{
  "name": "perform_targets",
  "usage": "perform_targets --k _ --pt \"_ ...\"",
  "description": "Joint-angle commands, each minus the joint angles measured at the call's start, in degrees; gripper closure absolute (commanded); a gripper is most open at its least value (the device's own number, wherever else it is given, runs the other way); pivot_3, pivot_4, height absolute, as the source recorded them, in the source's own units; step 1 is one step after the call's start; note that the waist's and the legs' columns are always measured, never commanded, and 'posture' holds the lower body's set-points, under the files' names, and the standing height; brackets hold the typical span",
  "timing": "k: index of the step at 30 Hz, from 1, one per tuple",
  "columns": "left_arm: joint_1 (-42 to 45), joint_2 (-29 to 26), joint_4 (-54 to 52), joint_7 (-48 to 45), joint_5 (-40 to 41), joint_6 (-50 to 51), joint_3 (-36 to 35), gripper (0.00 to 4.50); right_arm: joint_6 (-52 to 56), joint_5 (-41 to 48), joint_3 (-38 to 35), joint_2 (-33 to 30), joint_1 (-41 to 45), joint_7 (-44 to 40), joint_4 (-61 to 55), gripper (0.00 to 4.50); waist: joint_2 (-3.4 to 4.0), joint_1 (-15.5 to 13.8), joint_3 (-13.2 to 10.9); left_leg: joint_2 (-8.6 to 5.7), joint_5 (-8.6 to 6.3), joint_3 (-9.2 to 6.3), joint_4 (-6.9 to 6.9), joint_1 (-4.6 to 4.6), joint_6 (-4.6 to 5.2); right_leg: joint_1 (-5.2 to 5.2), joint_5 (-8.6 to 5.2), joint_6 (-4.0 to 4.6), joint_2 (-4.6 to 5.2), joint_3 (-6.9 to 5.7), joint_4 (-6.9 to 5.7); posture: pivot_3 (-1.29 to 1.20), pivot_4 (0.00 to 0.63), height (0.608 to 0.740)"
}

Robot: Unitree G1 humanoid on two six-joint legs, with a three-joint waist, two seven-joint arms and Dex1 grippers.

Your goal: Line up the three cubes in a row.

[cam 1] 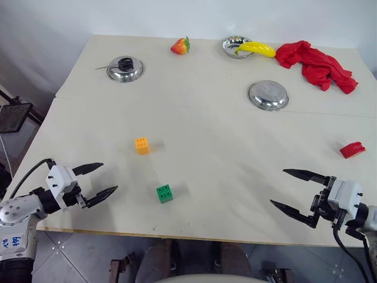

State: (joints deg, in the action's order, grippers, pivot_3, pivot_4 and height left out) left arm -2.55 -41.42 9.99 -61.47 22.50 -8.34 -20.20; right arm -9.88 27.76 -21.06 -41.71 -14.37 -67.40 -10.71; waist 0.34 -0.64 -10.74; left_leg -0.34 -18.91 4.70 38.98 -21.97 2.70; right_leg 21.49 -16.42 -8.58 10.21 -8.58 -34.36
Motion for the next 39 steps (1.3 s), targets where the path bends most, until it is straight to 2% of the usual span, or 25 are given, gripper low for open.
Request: perform_targets --k 1,6,9,12,15,21,26,28,34,39 --pt "0.49 -1.16 0.40 -0.34 0.99 -0.43 -1.50 0.03 -0.53 0.24 -0.68 -0.51 0.81 0.28 0.47 0.00 0.00 0.00 0.00 0.00 0.00 0.00 0.00 0.00 0.00 0.00 0.00 0.00 0.00 0.00 0.00 0.00 0.150 0.740" --pt "0.80 -1.49 -3.69 -0.22 5.57 6.28 -2.39 0.03 -0.64 0.17 -1.62 -0.06 1.03 1.59 0.44 0.00 0.00 0.02 0.00 0.00 0.00 0.00 0.00 0.00 0.00 0.00 0.00 0.00 0.00 0.00 -0.01 0.00 0.150 0.740" --pt "0.60 -1.93 -10.29 -0.57 8.98 10.90 -2.19 0.03 0.50 1.60 -5.02 0.42 -1.36 4.09 -1.22 0.00 0.00 -0.33 0.00 0.00 0.00 -0.01 0.01 -0.01 0.00 0.00 0.00 0.00 0.00 0.00 -0.01 0.00 0.150 0.740" --pt "1.05 -0.91 -23.92 2.23 12.09 16.80 1.73 0.03 4.07 4.18 -11.33 1.19 -5.61 8.47 -3.77 0.00 0.00 -0.94 0.00 -0.02 -0.03 -0.02 0.03 -0.04 0.04 -0.02 0.00 0.00 0.02 0.01 0.02 0.00 0.150 0.740" --pt "4.48 1.57 -29.16 4.01 13.11 21.07 7.80 0.03 6.12 5.02 -17.93 2.89 -11.07 12.05 -5.94 0.00 0.10 -1.13 0.06 -0.09 -0.04 -0.04 0.03 -0.02 0.06 -0.11 0.02 -0.04 0.04 0.07 0.09 0.00 0.150 0.740" --pt "11.55 5.53 -26.04 4.13 9.24 23.89 18.03 0.03 8.78 6.63 -31.66 13.31 -19.95 25.43 -6.66 0.00 0.24 -1.08 0.14 0.10 -0.06 0.03 -0.02 -0.01 -0.04 -0.10 0.03 -0.04 -0.33 0.15 0.25 0.00 0.150 0.740" --pt "15.63 8.39 -24.22 4.11 6.73 23.76 22.46 0.03 14.00 3.84 -31.71 17.02 -20.86 35.04 -6.35 0.00 0.23 -0.17 0.14 0.26 -0.10 0.49 -0.08 0.24 -0.10 -0.04 0.04 -0.07 -0.49 0.71 0.26 0.00 0.150 0.740" --pt "16.58 8.93 -23.48 4.52 6.66 23.63 22.04 0.03 17.39 4.31 -30.89 14.90 -18.73 37.15 -7.26 0.00 0.27 0.65 0.16 0.30 -0.13 0.81 -0.20 0.55 -0.11 -0.04 0.04 -0.07 -0.52 1.08 0.28 0.00 0.150 0.740" --pt "16.90 8.81 -23.08 5.75 6.53 23.66 19.86 0.03 36.65 5.68 -26.53 -1.95 -4.18 41.41 -2.45 0.00 0.40 1.93 0.17 0.53 -0.15 1.21 -0.20 0.79 -0.09 0.08 0.03 -0.06 -0.57 1.49 0.25 0.00 0.150 0.740" --pt "15.42 9.09 -25.82 7.33 6.18 23.96 19.60 0.03 45.13 1.64 -17.51 -12.98 11.07 40.80 13.47 0.00 0.43 0.56 0.15 0.54 -0.22 1.08 -0.14 0.66 -0.11 0.11 -0.07 0.13 -0.66 1.31 -0.03 0.00 0.150 0.740"
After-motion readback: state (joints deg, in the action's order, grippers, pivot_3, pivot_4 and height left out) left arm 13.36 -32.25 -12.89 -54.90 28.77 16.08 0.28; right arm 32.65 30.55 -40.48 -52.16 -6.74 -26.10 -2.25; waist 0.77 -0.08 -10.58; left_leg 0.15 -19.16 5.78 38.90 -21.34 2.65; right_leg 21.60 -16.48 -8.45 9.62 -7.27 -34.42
